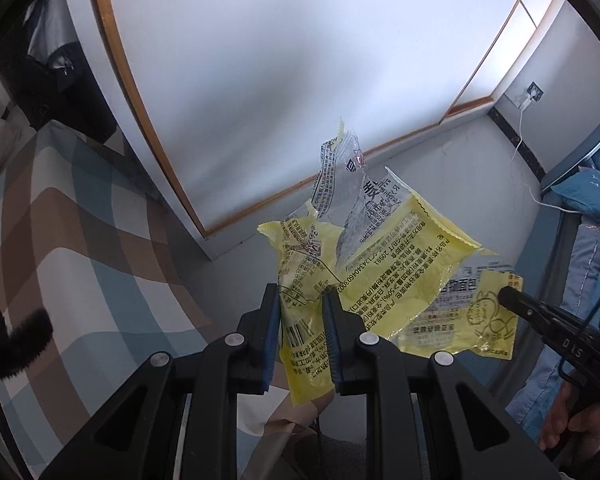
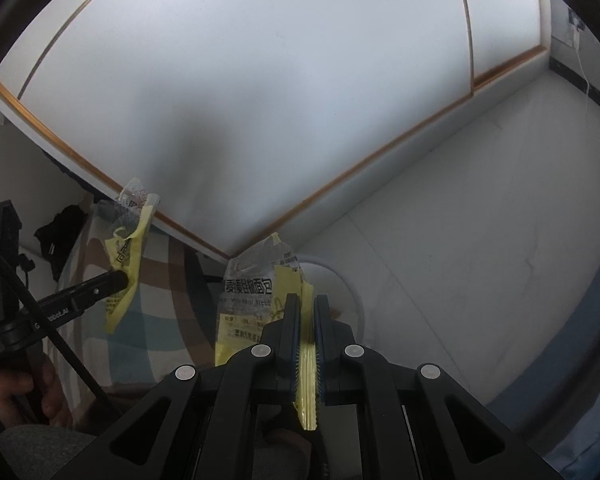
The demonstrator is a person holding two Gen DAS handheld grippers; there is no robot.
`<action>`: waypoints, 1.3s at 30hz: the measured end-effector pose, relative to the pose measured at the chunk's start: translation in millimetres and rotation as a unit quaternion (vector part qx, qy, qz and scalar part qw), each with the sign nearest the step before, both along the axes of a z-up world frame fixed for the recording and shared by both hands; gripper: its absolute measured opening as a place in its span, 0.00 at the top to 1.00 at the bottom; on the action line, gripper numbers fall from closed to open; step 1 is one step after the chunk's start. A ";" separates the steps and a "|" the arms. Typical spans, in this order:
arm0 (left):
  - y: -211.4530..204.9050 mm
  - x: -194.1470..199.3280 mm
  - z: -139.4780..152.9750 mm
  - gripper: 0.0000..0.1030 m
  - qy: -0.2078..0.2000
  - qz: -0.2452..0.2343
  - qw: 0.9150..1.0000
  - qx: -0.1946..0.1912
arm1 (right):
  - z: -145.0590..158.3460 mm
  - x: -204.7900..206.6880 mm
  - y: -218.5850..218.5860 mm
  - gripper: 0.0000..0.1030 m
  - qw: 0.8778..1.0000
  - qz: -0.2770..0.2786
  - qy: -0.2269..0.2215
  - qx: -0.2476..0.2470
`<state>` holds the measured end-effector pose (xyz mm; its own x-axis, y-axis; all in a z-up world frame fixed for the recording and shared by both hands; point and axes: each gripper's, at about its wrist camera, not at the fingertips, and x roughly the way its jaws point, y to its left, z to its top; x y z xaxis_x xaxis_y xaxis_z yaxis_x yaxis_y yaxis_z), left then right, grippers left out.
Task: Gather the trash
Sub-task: 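Lift both yellow bags and carry them over the white bin, then open both grippers to drop the yellow bags into the bin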
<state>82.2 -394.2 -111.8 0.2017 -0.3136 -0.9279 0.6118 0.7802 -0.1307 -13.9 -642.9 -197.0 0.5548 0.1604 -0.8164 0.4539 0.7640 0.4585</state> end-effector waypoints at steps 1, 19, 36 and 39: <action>-2.1 0.6 -2.7 0.84 0.006 -0.001 1.000 0.002 | -10.0 5.4 0.7 0.92 1.000 0.000 0.007 0.014; -28.0 11.5 -37.2 0.83 0.076 -0.020 0.995 0.054 | -80.8 20.8 -2.0 0.59 0.994 -0.008 0.062 0.088; -51.4 7.8 -62.2 0.76 0.134 -0.035 0.985 0.107 | -57.7 -12.3 -20.1 0.37 0.996 -0.028 0.032 0.072; -54.7 9.0 -65.3 0.74 0.134 -0.038 0.984 0.112 | -62.4 -12.3 -16.6 0.34 0.996 -0.029 0.031 0.077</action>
